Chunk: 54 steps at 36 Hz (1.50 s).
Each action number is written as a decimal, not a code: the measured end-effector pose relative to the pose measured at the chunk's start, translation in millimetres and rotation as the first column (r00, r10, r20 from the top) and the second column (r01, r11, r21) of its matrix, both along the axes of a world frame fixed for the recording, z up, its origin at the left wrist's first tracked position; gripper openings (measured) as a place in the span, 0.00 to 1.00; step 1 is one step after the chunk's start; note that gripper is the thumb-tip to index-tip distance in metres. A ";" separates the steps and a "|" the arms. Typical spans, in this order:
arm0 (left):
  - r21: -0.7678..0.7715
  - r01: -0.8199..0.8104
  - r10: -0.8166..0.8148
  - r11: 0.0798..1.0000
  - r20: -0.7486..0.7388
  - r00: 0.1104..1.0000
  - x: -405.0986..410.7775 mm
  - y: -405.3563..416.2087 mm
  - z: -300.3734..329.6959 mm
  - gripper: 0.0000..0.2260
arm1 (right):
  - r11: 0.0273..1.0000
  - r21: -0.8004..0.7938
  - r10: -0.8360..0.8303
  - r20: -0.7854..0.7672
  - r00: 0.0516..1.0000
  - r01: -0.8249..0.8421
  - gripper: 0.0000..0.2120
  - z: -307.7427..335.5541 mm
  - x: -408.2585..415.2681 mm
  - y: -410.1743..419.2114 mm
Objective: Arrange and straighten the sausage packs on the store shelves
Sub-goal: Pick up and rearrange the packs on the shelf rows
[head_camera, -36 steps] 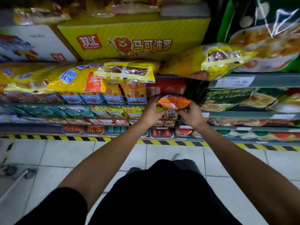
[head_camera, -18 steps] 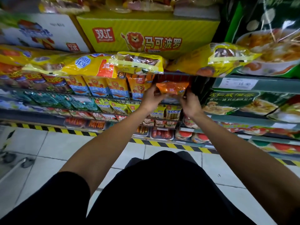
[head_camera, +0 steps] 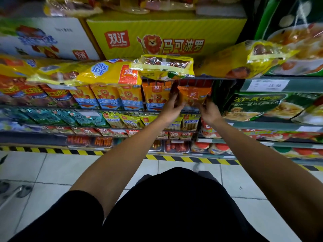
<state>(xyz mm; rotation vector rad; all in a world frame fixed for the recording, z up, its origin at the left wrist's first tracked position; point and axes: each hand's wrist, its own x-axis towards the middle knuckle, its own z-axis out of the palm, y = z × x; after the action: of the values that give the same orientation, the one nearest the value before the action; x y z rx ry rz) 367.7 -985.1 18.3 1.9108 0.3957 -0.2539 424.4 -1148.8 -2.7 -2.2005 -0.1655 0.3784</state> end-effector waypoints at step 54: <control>0.110 0.307 -0.288 0.945 -0.159 0.944 -36.7 18.4 -31.5 0.31 | 0.994 -0.025 0.103 0.029 0.994 -0.103 0.34 -23.4 -70.4 -44.9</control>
<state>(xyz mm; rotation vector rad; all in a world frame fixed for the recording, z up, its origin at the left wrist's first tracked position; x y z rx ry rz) 331.0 -966.7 -13.1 2.0897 0.2182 -0.5782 354.0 -1193.6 -26.1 -2.2277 -0.2931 0.4063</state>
